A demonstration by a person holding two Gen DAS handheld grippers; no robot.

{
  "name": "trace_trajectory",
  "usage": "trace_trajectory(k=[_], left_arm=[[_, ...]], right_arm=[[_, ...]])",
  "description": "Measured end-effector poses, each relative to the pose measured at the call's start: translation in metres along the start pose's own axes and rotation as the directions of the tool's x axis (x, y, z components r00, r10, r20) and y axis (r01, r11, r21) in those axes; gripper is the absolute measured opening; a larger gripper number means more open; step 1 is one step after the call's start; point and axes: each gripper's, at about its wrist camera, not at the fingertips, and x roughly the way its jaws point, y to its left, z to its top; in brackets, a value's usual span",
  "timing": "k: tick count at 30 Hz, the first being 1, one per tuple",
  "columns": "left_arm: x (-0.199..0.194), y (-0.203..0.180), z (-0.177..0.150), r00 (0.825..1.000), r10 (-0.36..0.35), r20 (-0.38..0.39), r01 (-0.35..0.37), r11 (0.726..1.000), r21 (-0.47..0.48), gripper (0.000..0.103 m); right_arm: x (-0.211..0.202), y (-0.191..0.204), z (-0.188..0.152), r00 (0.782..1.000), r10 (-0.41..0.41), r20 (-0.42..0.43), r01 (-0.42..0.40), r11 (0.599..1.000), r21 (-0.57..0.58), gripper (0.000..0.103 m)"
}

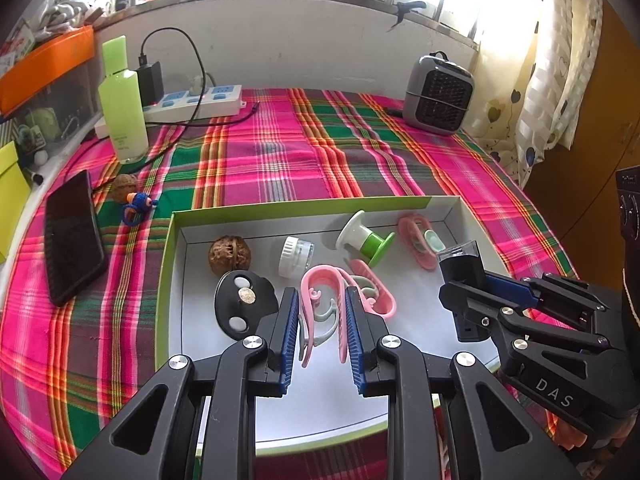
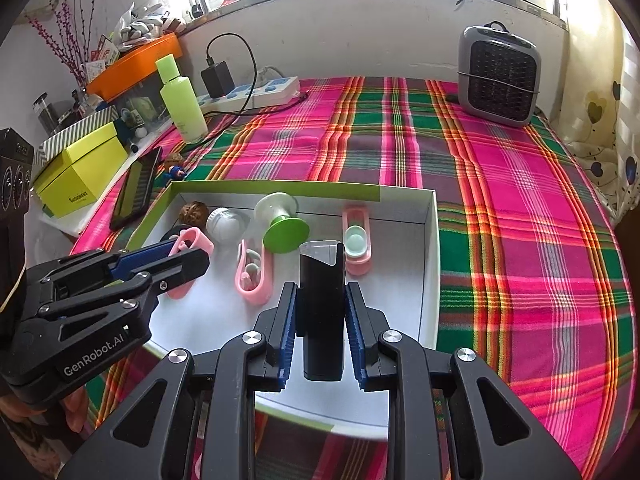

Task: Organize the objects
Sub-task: 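Lift the pink clip and black object with both grippers and carry them into the box lid, then lower and open left gripper releasing the pink clip while right gripper releases the black object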

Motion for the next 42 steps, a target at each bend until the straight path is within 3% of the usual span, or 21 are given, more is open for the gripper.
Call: trace_trajectory(k=[42], left_arm=[[0.028,0.004,-0.001,0.998,0.029,-0.049,-0.029,1.0,0.002,0.021]], right_arm=[[0.032,0.005,0.008,0.999,-0.009,-0.037,0.008,1.0,-0.018,0.025]])
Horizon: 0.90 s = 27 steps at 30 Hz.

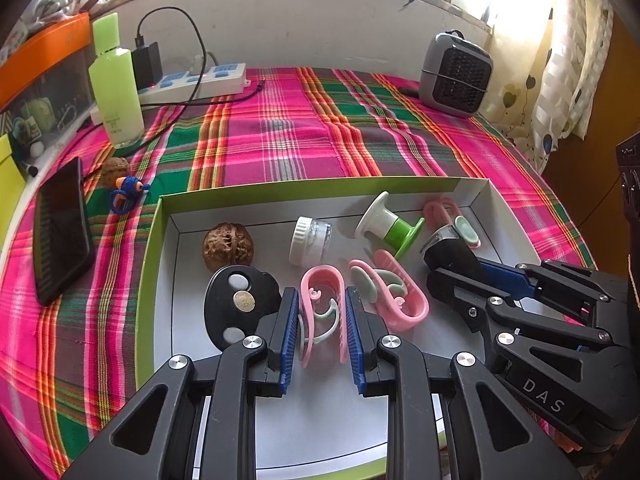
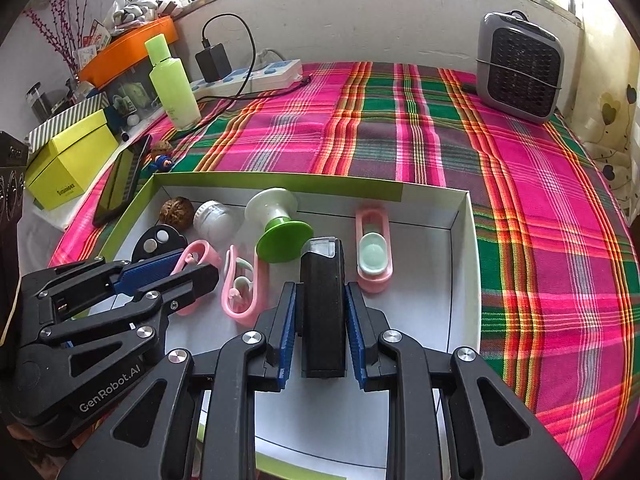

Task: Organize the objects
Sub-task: 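Lower and open left gripper releasing the pink clip while right gripper releases the black object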

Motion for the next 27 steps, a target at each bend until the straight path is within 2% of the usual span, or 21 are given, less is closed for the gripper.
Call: trace_trajectory(k=[17,22,27], left_arm=[[0.0001,-0.0003,0.0003,1.0,0.004,-0.003,-0.004,1.0,-0.001,0.022],[0.0002,0.0007,0.0002,1.0,0.002,-0.003,-0.002,1.0,-0.004,0.032],[-0.0039,0.0034,-0.0017,1.0,0.012,-0.001,-0.012,1.0,-0.014,0.038]], right_arm=[[0.0001,0.0013,-0.0002,1.0,-0.003,0.004,0.003,1.0,0.004,0.025],[-0.0008,0.0014,-0.0007,1.0,-0.008,0.005,0.008,1.0,0.012,0.025],[-0.005,0.0018,-0.0012,1.0,-0.012,0.013,0.011,1.0,0.017,0.031]])
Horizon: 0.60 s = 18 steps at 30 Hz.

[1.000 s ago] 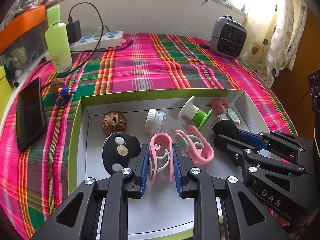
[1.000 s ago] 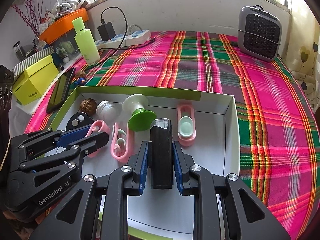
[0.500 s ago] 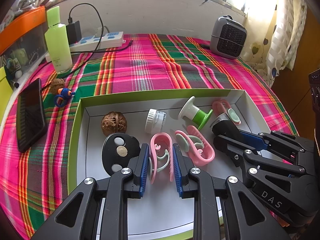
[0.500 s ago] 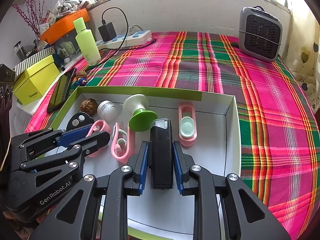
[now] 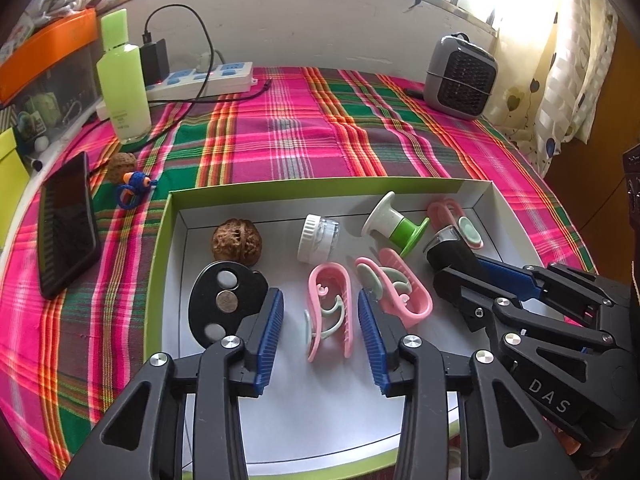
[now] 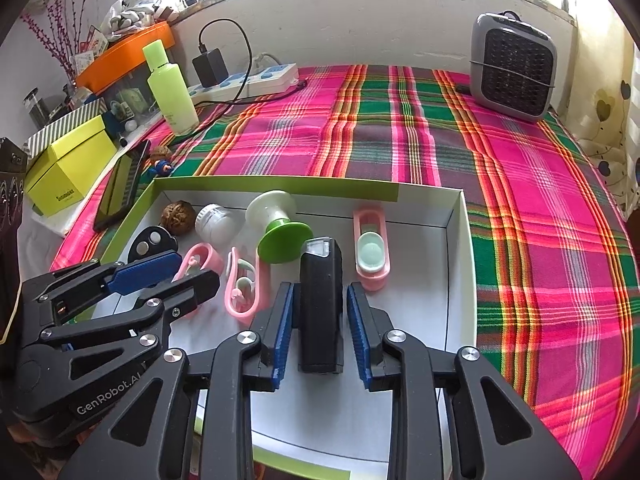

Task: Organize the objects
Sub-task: 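Lower and open left gripper releasing the pink clip while right gripper releases the black object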

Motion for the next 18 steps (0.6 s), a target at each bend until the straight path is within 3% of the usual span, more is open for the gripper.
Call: trace_trajectory(k=[18], left_arm=[[-0.043,-0.003,-0.015,0.997,0.016,0.071,-0.017,1.0,0.009,0.041]], right_arm=[[-0.036,0.009,-0.016,0.998,-0.023,0.059,0.023,1.0,0.003,0.033]])
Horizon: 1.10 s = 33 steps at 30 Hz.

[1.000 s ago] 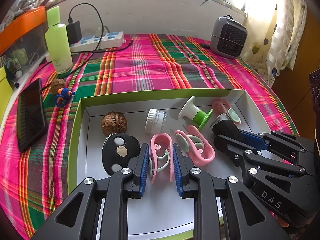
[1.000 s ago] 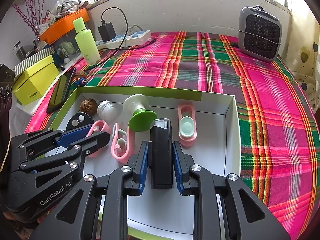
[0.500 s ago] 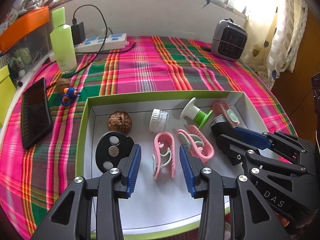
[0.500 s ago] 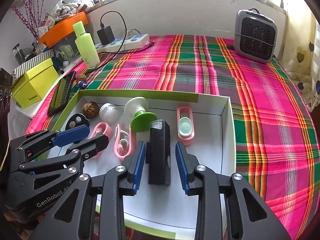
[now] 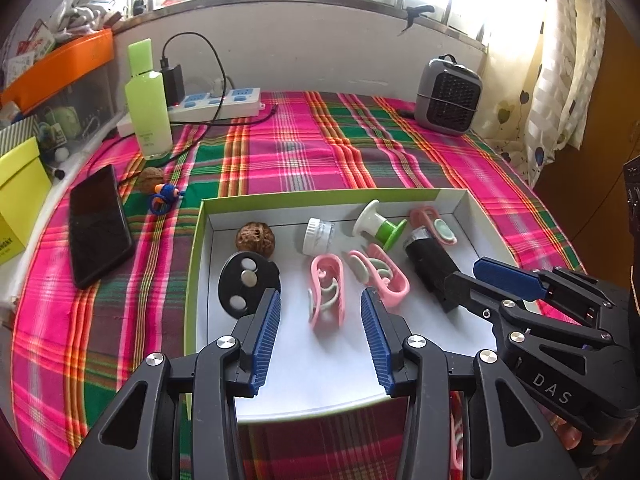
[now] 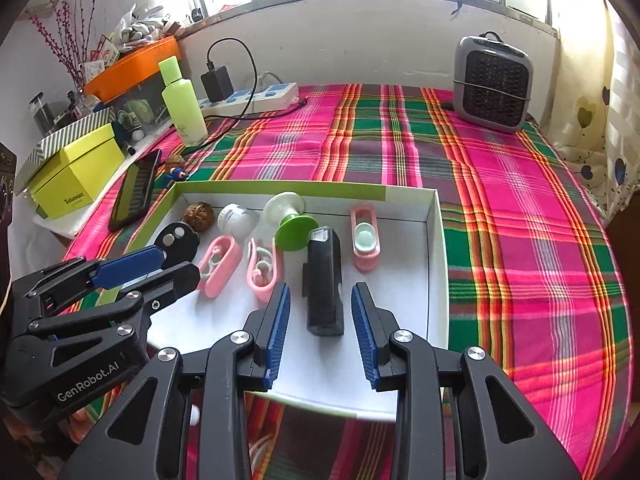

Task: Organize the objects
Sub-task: 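Lower and open left gripper releasing the pink clip while right gripper releases the black object, then withdraw both open grippers from the box lid toward the remaining objects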

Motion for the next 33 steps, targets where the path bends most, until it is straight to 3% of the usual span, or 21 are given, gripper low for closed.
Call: trace_trajectory(k=[23,33], left_arm=[[-0.041,0.006,-0.032,0.998,0.039,0.052,-0.038,0.999,-0.021,0.041],[-0.056,0.005,-0.051,0.998,0.025,0.056,-0.023,0.999,-0.023,0.041]], right_arm=[[-0.044,0.02,-0.032,0.996,-0.035,0.08,0.037,0.999,-0.017,0.033],[-0.058,0.028,-0.051,0.996,-0.024,0.089,0.026,1.0,-0.016,0.033]])
